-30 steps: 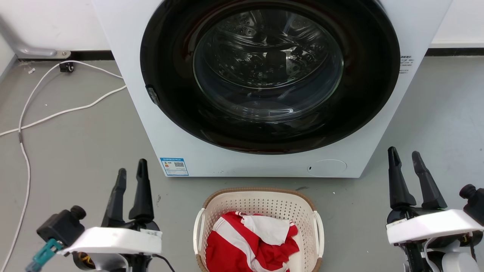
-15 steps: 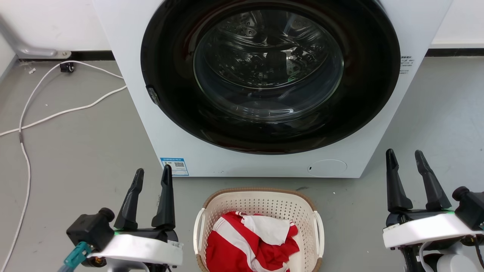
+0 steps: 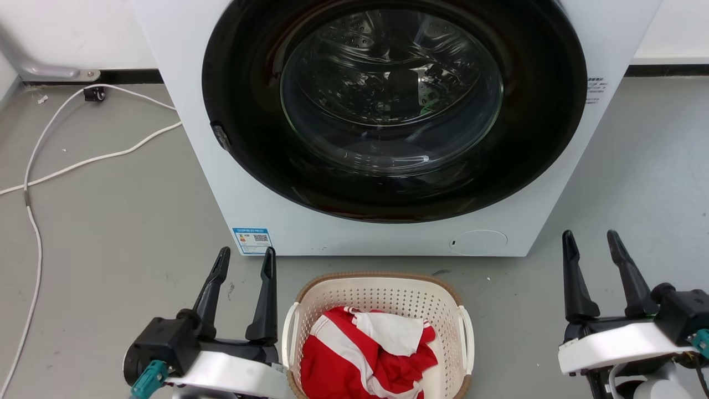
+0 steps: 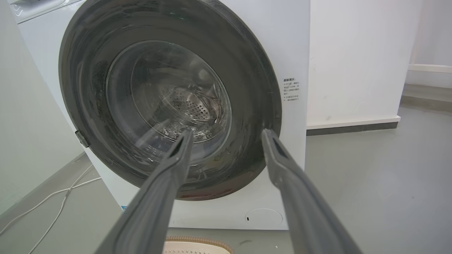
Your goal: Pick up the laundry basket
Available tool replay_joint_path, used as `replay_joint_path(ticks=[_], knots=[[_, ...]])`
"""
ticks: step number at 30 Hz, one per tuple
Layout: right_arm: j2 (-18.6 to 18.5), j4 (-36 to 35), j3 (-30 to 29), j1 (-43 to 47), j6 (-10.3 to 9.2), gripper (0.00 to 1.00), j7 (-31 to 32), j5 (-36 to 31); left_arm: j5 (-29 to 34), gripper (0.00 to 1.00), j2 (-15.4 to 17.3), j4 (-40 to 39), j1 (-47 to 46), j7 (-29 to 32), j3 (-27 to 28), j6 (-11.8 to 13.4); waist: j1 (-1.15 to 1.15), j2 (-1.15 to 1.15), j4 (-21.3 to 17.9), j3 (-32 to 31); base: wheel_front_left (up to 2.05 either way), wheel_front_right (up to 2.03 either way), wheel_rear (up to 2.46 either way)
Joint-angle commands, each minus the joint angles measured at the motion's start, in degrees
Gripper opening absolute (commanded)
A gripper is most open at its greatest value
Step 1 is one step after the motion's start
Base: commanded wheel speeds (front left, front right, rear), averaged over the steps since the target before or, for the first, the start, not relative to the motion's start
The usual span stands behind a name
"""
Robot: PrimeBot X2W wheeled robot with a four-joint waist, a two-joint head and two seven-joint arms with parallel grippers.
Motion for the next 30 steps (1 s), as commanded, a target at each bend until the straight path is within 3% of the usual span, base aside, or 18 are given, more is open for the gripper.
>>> replay_joint_path(ticks=[1,18,23,30], knots=[[-0.22,0.14,-0.13,0.40,0.10,1.00,-0.66,-1.11,1.22,1.00,0.27,-0.36,0.18,-0.57,-0.37,-0.05,0.00,0.00,0.02,0.13,0.00,0.00,0.00],[-0.25,3.46,0.82,-0.49,0.06,1.00,-2.60,-6.63,7.32,1.00,-0.44,2.85,0.79,-2.58,-0.95,-1.27,0.00,0.00,-0.13,1.25,0.00,0.00,0.00],[-0.26,4.62,0.15,-0.25,0.06,1.00,-3.12,-4.20,7.48,1.00,-1.11,4.55,1.43,-3.16,0.26,-3.28,0.00,0.00,-0.26,1.23,0.00,0.00,0.00],[-0.25,5.07,0.48,-0.36,0.06,1.00,-3.93,-7.15,10.33,1.00,-1.60,5.54,1.48,-3.86,0.85,-4.72,0.00,0.00,-0.30,1.37,0.00,0.00,0.00]])
